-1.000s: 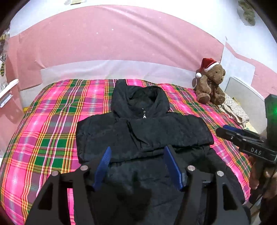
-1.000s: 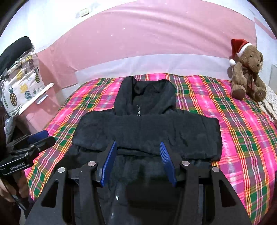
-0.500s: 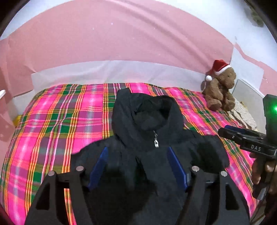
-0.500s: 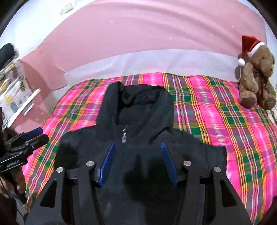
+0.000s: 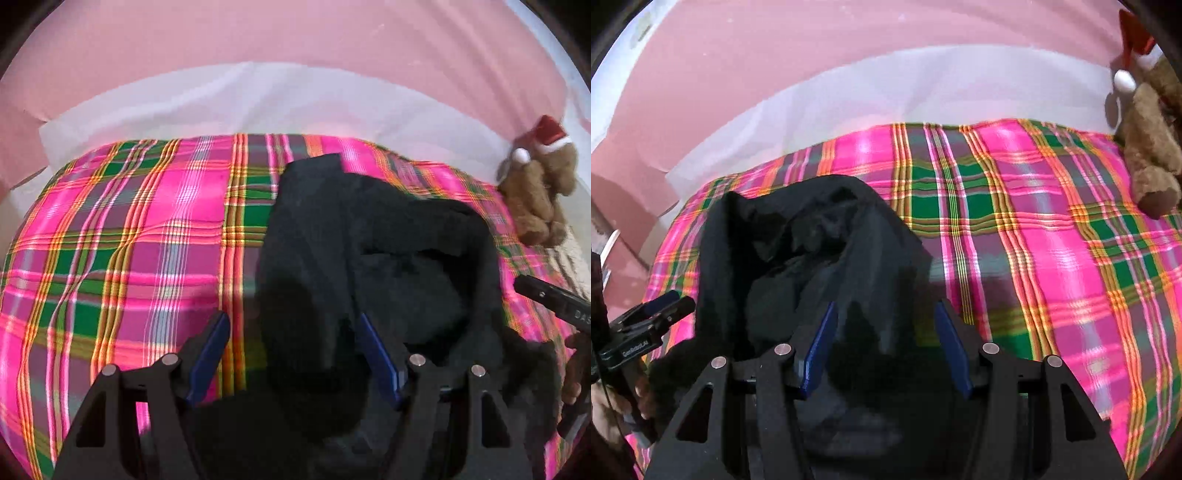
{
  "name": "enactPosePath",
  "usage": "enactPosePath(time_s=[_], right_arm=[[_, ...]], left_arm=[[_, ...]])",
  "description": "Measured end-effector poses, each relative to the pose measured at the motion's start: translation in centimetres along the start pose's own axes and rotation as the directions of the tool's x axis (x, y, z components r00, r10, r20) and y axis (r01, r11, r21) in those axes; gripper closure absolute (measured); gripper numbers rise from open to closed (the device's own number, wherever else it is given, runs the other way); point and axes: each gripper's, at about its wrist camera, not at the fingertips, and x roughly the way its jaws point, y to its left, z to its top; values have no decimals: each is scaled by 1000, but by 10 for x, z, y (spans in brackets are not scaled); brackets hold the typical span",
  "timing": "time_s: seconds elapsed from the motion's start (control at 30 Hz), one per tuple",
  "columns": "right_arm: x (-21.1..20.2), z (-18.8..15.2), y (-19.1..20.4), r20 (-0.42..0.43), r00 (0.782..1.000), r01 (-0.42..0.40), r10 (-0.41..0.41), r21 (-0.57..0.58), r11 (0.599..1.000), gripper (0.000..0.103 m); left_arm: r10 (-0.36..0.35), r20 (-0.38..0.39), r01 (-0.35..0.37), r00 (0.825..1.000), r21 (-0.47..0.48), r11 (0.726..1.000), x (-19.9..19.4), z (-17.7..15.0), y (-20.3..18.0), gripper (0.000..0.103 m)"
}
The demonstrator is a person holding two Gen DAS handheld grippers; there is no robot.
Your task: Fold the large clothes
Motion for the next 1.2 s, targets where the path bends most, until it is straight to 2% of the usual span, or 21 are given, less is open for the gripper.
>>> enactPosePath(time_s=[0.13,0.2,0.23,0.27,0.3,0.47,0.63,0.8,0.87,1.0,1.2], right_arm=[[31,14,-1,-27,1000,5,-6,-11,1000,48],[40,17,2,-36,999,-3,3,-15,1000,51],[40,17,7,-31,999,-14,13,-26,1000,85],[40,17,10,-30,999,-18,17,-33,999,93],[33,15,16,-5,1000,-7,6,-52,999,94],[-19,3,16,106,993,-43,49,-60,997,97],[-81,-23,17,188,977,-96,105,-56,994,97],[-142,-73,13,257,956,-133,143,-58,989,97],[-155,-93,12,262,954,-135,146,-61,989,97],[-167,-141,6,226,962,-144,154,-58,988,97],[-149,-193,-12,77,988,-137,136,10,990,96]], left_arm=[[-25,-15,24,1000,-46,999,28,7,6,31],[-51,-27,49,998,-63,997,37,6,6,60],[-67,-35,65,997,-64,996,39,6,4,79],[-77,-31,76,997,-58,995,38,4,1,86],[-76,-13,75,997,-37,996,34,4,-3,89],[-109,114,107,988,18,994,-17,-6,-16,91],[-189,210,185,959,38,982,-87,-35,-17,91],[-249,270,243,930,55,968,-149,-75,-9,91],[-263,281,255,923,63,965,-164,-93,-7,91],[-263,268,250,927,81,965,-180,-136,-8,91],[-223,175,224,959,17,975,-181,-184,3,88]])
